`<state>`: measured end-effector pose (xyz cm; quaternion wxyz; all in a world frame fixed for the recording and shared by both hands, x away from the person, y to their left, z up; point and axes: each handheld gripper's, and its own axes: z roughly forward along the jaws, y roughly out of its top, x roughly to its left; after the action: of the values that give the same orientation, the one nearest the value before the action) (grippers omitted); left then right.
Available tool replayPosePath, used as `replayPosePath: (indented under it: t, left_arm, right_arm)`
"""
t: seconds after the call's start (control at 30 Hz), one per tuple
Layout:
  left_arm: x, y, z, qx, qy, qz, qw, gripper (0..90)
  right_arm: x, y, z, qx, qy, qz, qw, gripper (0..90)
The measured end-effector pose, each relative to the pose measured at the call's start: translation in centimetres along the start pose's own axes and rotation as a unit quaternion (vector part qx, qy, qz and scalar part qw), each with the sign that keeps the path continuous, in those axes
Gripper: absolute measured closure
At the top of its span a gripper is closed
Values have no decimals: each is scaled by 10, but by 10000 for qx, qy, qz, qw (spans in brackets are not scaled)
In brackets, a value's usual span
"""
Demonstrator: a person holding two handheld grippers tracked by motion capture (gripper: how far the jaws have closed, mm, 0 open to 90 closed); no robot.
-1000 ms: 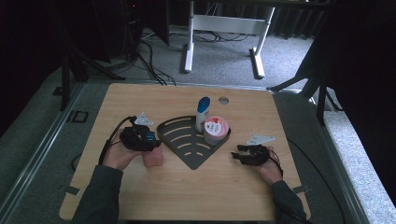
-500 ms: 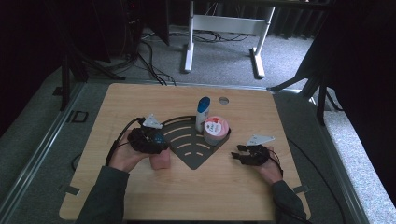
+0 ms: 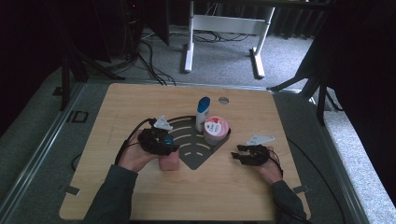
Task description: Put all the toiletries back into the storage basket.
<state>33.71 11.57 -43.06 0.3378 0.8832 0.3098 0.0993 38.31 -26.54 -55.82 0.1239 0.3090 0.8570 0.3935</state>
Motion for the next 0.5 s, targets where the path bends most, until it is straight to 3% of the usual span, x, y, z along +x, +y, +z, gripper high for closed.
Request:
replayPosePath:
  t: [0.5]
  left_arm:
    - [-8, 16, 18, -42, -165, 110, 9998, 531]
  right_arm:
    - [0, 0, 0, -1, 3, -4, 10000, 521]
